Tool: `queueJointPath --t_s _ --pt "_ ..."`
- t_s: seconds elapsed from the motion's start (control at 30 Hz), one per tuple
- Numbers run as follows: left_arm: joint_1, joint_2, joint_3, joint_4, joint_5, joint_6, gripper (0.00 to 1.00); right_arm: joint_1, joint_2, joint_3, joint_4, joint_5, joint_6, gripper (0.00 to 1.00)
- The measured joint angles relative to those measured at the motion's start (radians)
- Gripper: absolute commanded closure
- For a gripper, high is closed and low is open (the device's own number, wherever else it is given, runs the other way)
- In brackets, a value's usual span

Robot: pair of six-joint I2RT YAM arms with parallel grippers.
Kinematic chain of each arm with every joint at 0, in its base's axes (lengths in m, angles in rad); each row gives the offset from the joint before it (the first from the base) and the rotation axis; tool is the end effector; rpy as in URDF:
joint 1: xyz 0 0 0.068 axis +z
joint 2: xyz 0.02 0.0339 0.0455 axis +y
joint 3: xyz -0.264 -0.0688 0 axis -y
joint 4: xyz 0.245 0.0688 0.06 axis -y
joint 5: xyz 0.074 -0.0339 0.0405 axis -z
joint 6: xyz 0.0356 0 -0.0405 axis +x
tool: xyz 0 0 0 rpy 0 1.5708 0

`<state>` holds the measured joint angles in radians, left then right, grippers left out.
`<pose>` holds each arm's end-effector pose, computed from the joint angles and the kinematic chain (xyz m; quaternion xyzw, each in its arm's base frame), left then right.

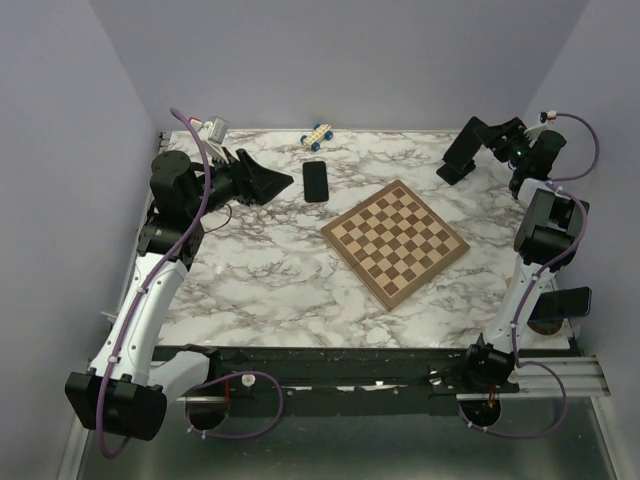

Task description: Remove the phone from the phone stand

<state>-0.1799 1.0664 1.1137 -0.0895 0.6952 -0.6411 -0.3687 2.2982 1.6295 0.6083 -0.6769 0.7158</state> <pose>0.2277 -0.0646 0.4119 0.0744 0.7146 -0.4851 0.4985 0.4992 -0.1690 0.1997 0.1595 0.7058 0.3498 0.5951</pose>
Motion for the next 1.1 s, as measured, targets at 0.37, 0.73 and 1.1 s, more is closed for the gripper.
queueJointPath --t_s 0.37,0.73,1.1 --pt "0.008 0.0 -0.011 0.018 0.013 -0.013 0.3 0.0 0.008 0.002 0.038 -0.028 0.034 0.34" --pt "0.008 0.0 -0.013 0.021 0.017 -0.016 0.31 0.001 0.019 0.024 0.045 -0.047 0.04 0.45" --pt "0.009 0.006 -0.017 0.043 0.026 -0.028 0.32 0.001 0.049 0.058 0.044 -0.073 0.032 0.71"
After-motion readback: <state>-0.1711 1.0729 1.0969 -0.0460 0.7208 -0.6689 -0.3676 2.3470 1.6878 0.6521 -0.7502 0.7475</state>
